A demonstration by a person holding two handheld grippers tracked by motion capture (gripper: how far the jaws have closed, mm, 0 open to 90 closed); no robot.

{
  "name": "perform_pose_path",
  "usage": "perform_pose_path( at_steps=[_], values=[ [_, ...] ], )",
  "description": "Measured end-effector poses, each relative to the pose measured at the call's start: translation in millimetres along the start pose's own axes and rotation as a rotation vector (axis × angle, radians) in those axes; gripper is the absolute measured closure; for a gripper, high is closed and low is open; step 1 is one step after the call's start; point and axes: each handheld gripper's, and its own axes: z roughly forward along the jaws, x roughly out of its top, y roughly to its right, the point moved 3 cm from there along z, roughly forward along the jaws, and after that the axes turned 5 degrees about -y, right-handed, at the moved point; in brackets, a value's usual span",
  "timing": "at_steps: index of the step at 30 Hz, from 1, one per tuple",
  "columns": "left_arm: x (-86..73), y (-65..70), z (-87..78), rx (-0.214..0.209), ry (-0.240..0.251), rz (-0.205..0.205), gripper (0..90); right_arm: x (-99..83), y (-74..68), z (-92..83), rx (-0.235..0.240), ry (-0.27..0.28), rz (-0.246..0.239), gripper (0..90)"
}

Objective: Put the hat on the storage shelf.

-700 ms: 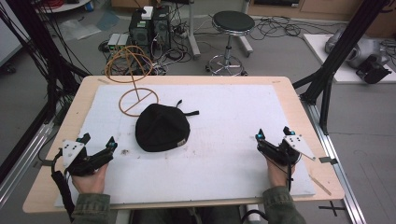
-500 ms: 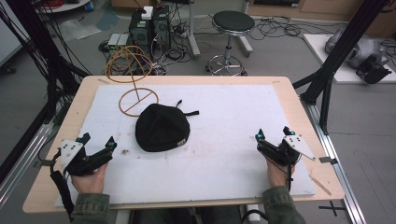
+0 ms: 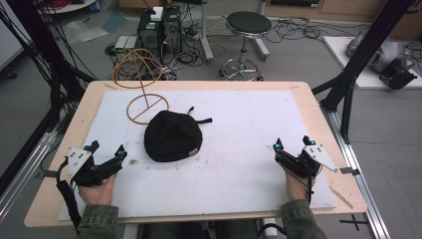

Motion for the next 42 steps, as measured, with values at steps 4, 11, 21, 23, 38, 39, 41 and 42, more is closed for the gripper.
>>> perform_pose_path(
  at_steps=[4,11,21,23,38,39,41,42],
  values=[
    [2.6,-0.1,-1.8,-0.005,0.01,-0.008,13.2,-0.1,-0.1,0.3,0.002,0.0,-0.001,5.0],
    [8.7,8.6,0.8,-0.059,-0.009,0.019,13.4,0.2,0.3,0.6,0.007,-0.001,0.024,5.1],
    [28.3,31.4,5.1,-0.151,-0.015,0.074,13.5,0.6,-3.0,0.7,0.028,-0.006,0.027,5.1],
    [29.2,32.7,6.6,-0.157,-0.021,0.079,13.5,0.9,-4.6,1.3,0.03,-0.003,0.016,5.1],
    [48.1,51.2,33.1,-0.249,-0.139,0.137,13.4,1.3,-9.9,2.9,0.057,-0.008,-0.021,5.0],
    [48.7,52.4,34.4,-0.255,-0.146,0.139,13.4,1.3,-9.9,2.9,0.057,-0.008,-0.021,5.0],
    [51.4,54.6,38.1,-0.256,-0.171,0.153,13.4,1.3,-9.6,3.0,0.058,-0.01,-0.018,5.1],
    [52.5,55.7,39.4,-0.257,-0.181,0.156,13.4,1.3,-9.7,2.9,0.058,-0.011,-0.016,5.1]
  ],
)
